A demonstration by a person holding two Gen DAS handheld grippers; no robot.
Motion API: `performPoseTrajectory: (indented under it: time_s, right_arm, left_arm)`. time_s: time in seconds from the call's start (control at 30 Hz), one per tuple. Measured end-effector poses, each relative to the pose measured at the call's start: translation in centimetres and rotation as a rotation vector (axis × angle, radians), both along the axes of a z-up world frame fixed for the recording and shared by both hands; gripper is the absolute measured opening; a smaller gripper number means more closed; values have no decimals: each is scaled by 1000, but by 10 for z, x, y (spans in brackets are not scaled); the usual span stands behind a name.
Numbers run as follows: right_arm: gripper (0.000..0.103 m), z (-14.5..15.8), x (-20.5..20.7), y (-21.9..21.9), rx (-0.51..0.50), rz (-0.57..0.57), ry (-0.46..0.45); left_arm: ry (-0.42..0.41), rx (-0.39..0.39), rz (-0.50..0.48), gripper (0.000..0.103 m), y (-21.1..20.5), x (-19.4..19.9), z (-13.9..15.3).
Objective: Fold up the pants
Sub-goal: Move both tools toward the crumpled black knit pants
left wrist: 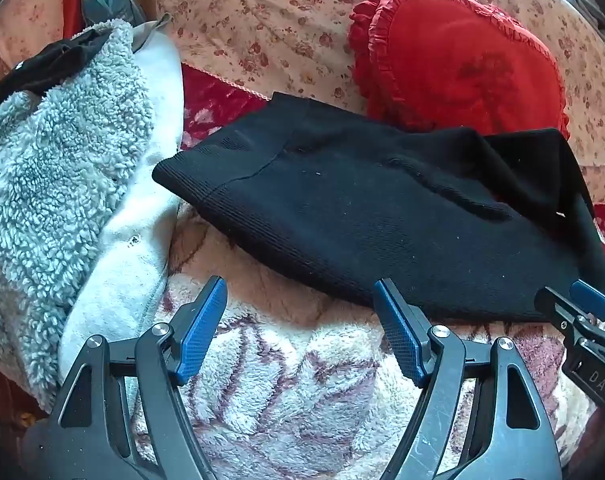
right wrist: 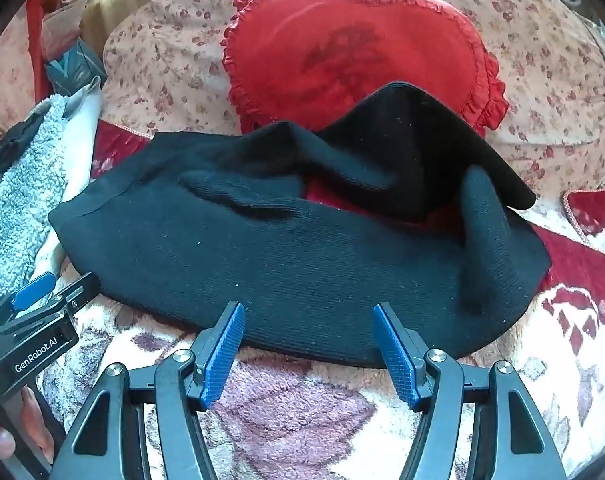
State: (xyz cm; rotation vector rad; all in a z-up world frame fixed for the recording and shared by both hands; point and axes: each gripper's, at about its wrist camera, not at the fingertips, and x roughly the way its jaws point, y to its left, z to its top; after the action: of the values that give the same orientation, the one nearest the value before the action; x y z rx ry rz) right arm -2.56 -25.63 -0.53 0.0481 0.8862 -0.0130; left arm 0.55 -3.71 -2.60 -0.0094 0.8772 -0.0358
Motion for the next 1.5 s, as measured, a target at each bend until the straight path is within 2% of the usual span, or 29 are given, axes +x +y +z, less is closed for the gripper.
performPoseTrajectory:
  time_s: [0.63,0.77,1.13,1.27,1.5]
  right_arm:
    - [64,-6,-2,13,0,-7,-12]
    - [64,-4,1,7,12,1,-30]
    - [64,-11,3,10,-6,16,-3]
    - [64,-12,2,15,-7,52,-29]
    - [64,-13,0,29,-22,180,-55]
  left_arm:
    - [14,-9,-2,76,4,2,-1]
    - [16,-19,0,76,5,2,-1]
    - [27,-69,32,76,15,-1,0]
    - [38,-73,51,76,20,-1,2]
    - [78,-164,171,76,56,7,7]
